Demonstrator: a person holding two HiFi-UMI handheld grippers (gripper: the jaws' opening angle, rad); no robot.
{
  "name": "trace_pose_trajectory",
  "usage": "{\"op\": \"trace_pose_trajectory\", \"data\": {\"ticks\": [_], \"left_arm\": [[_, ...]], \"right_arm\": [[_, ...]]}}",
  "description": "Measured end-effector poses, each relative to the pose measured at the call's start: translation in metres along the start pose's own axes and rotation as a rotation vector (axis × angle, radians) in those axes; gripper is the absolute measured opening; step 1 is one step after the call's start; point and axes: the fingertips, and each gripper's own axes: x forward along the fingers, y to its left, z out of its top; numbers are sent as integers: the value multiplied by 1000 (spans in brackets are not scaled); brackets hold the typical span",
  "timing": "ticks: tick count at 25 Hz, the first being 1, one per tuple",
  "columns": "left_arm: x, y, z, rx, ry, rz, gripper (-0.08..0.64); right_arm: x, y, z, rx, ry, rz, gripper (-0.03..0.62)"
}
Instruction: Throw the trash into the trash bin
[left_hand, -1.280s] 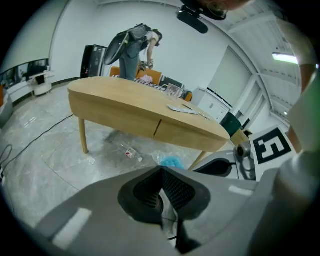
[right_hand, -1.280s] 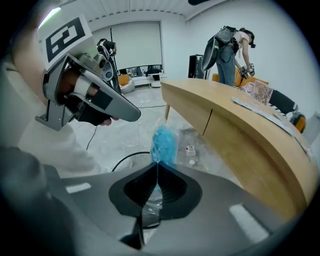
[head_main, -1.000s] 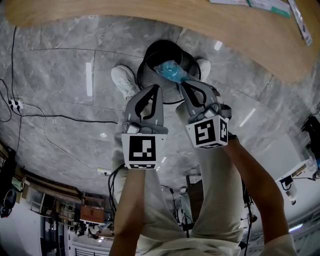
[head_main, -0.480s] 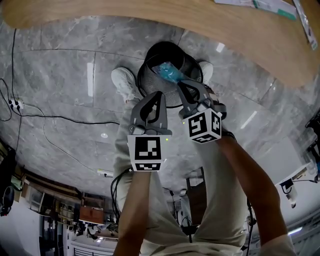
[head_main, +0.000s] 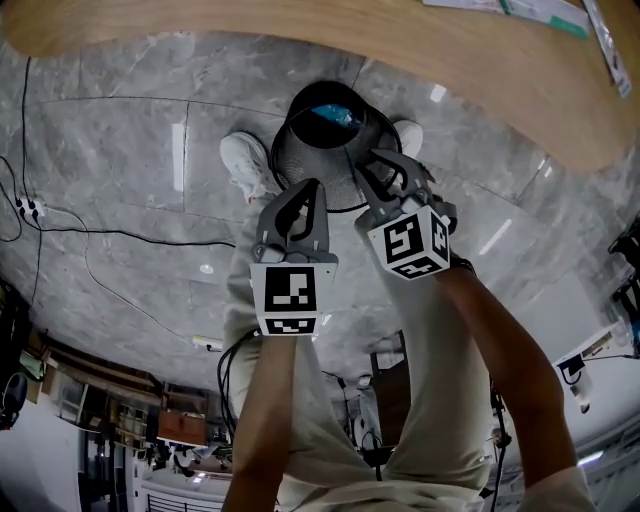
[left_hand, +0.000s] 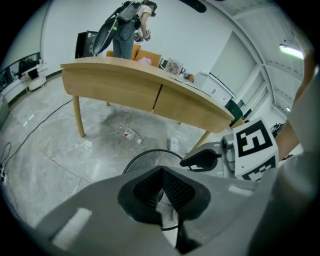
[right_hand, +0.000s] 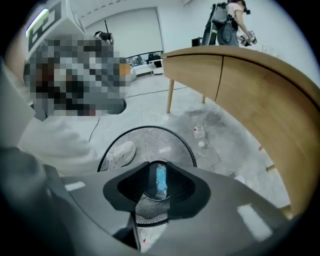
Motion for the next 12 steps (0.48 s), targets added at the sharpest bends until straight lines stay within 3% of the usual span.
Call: {"op": "trace_pose_trajectory", "data": {"ticks": [5, 12], "left_arm": [[-12, 10, 20, -28, -98, 31, 0], [-18, -2, 32, -26, -107, -3, 0]], "right_arm": [[-30, -13, 23, 54, -48, -40, 103], [-95, -40, 95, 15, -191, -87, 121]]}}
